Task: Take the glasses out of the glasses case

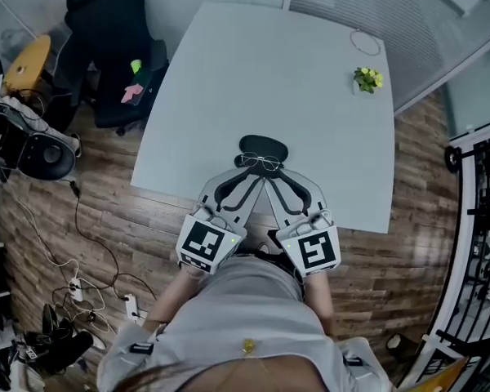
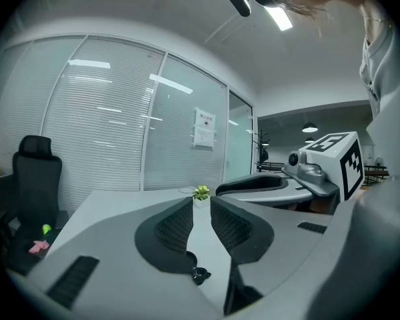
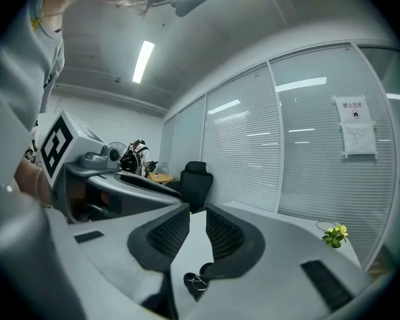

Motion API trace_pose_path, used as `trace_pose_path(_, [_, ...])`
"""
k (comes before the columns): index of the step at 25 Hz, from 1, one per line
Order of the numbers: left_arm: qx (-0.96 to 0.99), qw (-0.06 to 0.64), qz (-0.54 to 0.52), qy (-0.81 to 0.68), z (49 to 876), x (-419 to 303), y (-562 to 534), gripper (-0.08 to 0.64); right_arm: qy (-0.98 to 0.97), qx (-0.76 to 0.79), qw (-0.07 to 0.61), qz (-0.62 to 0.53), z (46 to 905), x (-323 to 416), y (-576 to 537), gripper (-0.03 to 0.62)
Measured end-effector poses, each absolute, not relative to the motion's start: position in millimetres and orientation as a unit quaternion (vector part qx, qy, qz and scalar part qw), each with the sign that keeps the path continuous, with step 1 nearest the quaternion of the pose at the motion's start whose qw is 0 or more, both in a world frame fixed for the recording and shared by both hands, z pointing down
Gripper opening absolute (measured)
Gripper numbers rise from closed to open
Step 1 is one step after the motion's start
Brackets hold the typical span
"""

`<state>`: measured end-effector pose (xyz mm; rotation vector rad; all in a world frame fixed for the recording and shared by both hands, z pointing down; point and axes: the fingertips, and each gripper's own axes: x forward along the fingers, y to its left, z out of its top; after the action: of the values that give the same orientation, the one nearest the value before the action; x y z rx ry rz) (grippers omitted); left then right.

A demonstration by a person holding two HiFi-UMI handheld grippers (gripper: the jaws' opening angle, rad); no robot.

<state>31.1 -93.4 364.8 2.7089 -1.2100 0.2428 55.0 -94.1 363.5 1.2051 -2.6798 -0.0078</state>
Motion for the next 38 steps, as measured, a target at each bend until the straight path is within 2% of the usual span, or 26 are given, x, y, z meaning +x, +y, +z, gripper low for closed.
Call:
trace_pose_path(11, [0.927, 0.091, 0.086, -0.354, 373, 8, -139, 0.091, -0.883, 0.448, 0.143, 0.011, 384, 36, -139, 0.084])
trace_pose_path(29, [0.942, 0.118, 0.096, -0.299, 402, -31, -171, 0.091, -0.826, 0.469, 0.314, 0.019, 474, 23, -169, 0.084])
trace_pose_path(38, [0.940, 0.127, 0.103, -0.301, 410, -34, -174, 0.091, -0.815, 0.432, 0.385, 0.027, 517, 34, -172, 0.087])
